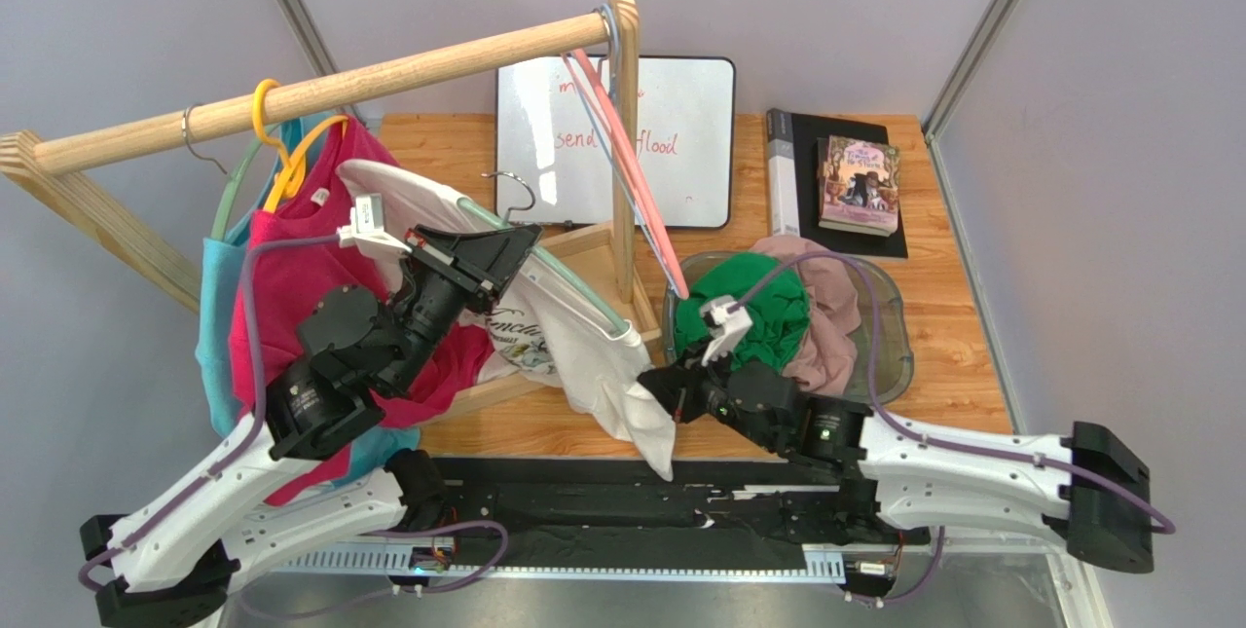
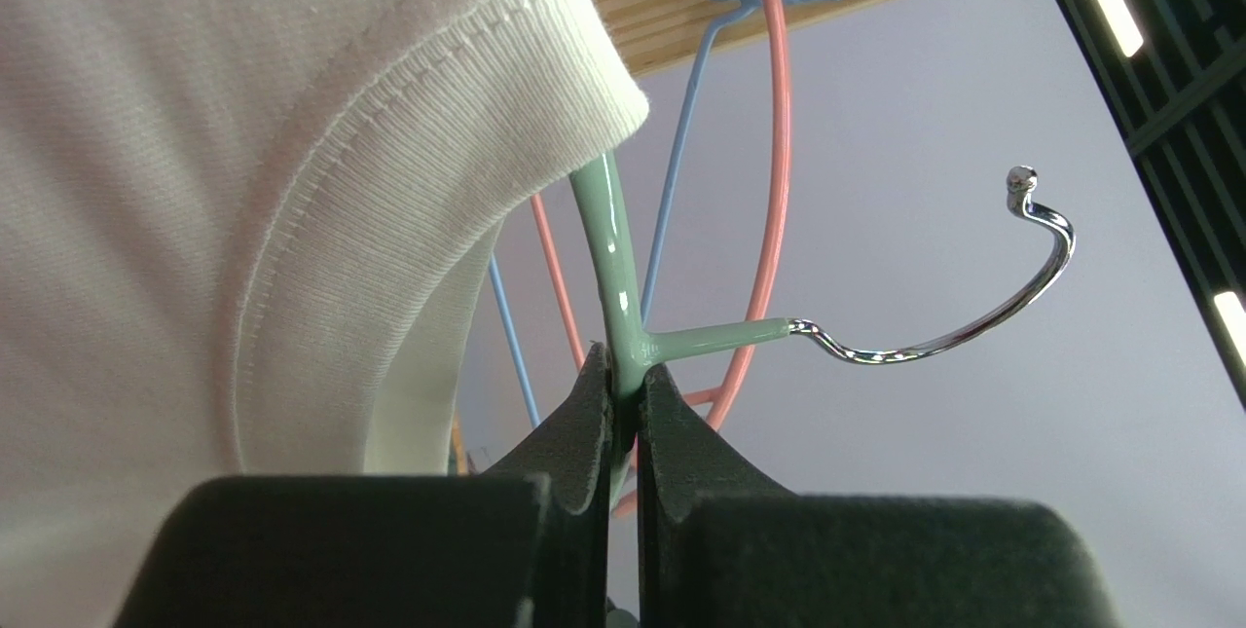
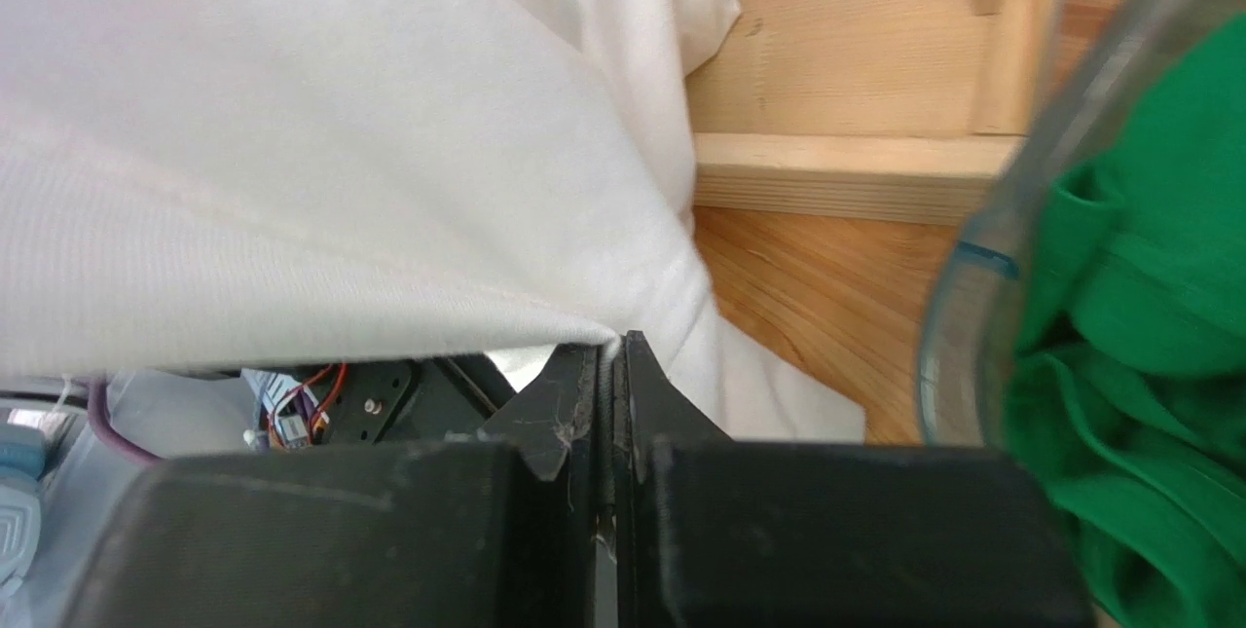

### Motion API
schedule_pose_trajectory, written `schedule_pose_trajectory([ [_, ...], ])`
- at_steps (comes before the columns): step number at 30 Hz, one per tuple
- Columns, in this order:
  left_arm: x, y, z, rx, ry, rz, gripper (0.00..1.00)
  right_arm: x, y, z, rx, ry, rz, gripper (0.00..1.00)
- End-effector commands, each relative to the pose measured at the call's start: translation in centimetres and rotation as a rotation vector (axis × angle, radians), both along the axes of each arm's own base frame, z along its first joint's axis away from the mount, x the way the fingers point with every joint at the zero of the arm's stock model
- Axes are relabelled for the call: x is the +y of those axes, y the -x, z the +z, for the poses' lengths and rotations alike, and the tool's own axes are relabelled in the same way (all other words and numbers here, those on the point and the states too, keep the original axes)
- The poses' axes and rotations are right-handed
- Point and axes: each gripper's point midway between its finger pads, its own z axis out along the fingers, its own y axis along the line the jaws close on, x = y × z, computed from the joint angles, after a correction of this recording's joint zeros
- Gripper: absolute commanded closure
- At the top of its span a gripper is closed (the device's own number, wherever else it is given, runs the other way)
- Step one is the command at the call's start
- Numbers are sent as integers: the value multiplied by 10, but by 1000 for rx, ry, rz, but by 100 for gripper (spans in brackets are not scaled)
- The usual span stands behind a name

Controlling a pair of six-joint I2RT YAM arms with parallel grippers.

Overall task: Remove the t-shirt from the hanger
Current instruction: Remove the tshirt from the hanger

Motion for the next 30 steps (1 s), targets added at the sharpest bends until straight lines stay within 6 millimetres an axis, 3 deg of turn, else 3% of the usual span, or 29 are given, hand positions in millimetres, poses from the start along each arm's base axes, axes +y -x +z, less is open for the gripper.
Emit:
schedule_pose_trajectory([
  [1, 23, 24, 89, -148, 306, -48, 100, 30, 8, -15, 69, 46, 120, 100],
  [3, 25, 24, 94, -168, 291, -42, 100, 35, 15, -23, 96, 57, 160, 100],
  [5, 22, 23, 86, -160, 204, -35, 100, 30, 19, -24, 87, 57, 162, 100],
  [6, 21, 23, 85, -163, 178, -34, 100, 23, 22, -5, 38, 29, 168, 100],
  [7, 18, 21, 80, -174, 125, -32, 100, 14, 31, -9, 31, 81, 184, 97],
  [8, 14, 20, 73, -166, 81, -36, 100, 4, 34, -7, 16, 114, 184, 80],
  [9, 12, 19, 67, -159, 45, -35, 100, -13, 37, 9, -20, 133, 179, 71],
  [11, 6, 15, 49, -144, -46, -41, 100, -28, 48, 23, -39, 140, 210, 54],
  [13, 2, 13, 40, -148, -82, -45, 100, -42, 62, 45, -66, 102, 272, 46],
  [14, -2, 12, 32, -151, -110, -53, 100, -43, 68, 54, -78, 75, 303, 38],
  [17, -12, 13, 23, -159, -152, -92, 100, -40, 89, 95, -118, -22, 427, 32],
  [20, -24, 17, 14, -152, -191, -149, 100, -33, 86, 135, -182, -48, 430, 30],
  [23, -34, 22, 6, -143, -213, -206, 100, -18, 72, 161, -229, -10, 396, 29],
  [30, -39, 34, -8, -118, -220, -280, 100, 23, 47, 198, -292, 73, 346, 29],
])
